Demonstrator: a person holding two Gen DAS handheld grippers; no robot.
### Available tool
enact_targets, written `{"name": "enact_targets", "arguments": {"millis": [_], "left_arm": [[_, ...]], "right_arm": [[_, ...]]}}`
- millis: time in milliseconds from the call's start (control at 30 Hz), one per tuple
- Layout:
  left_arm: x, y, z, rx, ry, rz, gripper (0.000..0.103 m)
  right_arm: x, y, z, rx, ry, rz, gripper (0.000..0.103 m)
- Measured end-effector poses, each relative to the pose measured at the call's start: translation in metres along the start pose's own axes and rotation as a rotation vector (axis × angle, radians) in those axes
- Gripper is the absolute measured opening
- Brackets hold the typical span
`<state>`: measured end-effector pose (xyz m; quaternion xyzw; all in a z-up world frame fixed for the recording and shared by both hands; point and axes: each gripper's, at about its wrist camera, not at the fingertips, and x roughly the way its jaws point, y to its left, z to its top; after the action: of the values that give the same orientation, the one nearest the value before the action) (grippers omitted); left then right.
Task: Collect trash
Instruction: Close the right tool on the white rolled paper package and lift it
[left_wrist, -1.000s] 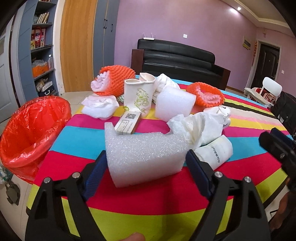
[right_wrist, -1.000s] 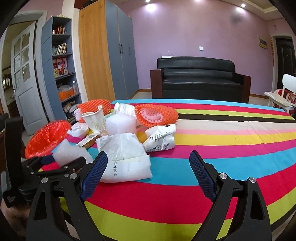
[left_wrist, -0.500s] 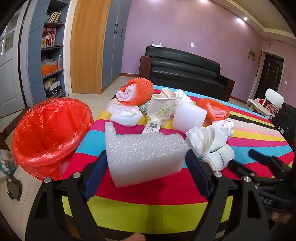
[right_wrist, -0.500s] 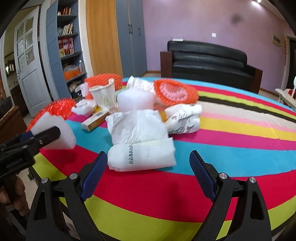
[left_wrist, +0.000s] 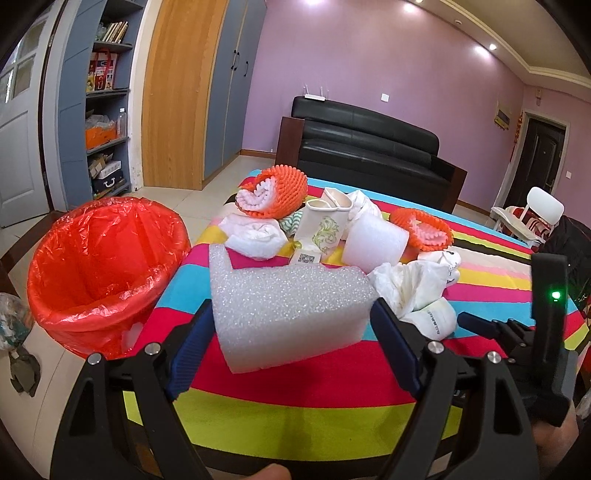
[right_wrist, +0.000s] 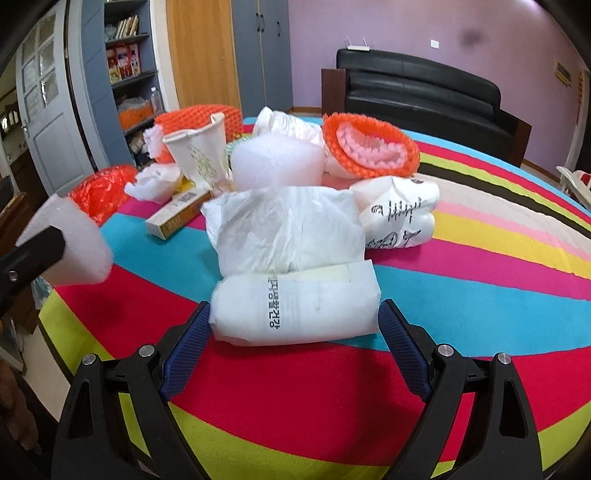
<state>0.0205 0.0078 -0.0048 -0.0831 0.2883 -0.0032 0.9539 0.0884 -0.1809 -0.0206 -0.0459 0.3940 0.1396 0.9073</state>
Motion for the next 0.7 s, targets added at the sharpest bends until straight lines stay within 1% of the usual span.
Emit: {"name": "enact_targets", "arguments": {"millis": [100, 200, 300, 367, 400, 433, 533, 633, 700], "left_arm": [[-0.002, -0.001, 0.0, 0.004, -0.001, -0.005, 0.081], [-0.004, 0.0, 0.001, 0.002, -0.005, -0.004, 0.081], [-0.004, 0.0, 0.001, 0.003, -0.009, 0.0, 0.081], [-0.004, 0.001, 0.001, 0.004, -0.01, 0.004, 0.081], [-0.004, 0.001, 0.001, 0.004, -0.011, 0.005, 0.081], [-0.004, 0.002, 0.001, 0.004, -0.011, 0.008, 0.081], [-0.004, 0.002, 0.001, 0.003, -0.012, 0.012, 0.081], [-0.003, 0.0, -0.001, 0.004, -0.009, 0.01, 0.081], [-0.003, -0.002, -0.001, 0.006, -0.01, 0.007, 0.081]], "right_arm": [[0.005, 0.0, 0.0, 0.003, 0.021, 0.0, 0.085], [0.004, 0.0, 0.0, 0.004, 0.019, -0.002, 0.085], [0.001, 0.002, -0.001, -0.009, 0.021, -0.005, 0.072], [0.001, 0.002, -0.002, -0.013, 0.024, -0.004, 0.068], [0.0, 0.002, -0.002, -0.013, 0.024, -0.002, 0.064], [-0.001, 0.001, -0.003, -0.013, 0.024, -0.001, 0.057], [-0.004, -0.001, -0.004, -0.011, 0.025, 0.006, 0.046], [-0.005, -0.002, -0.007, -0.013, 0.034, 0.027, 0.039], [-0.007, -0.004, -0.008, 0.004, 0.038, 0.043, 0.039]]}}
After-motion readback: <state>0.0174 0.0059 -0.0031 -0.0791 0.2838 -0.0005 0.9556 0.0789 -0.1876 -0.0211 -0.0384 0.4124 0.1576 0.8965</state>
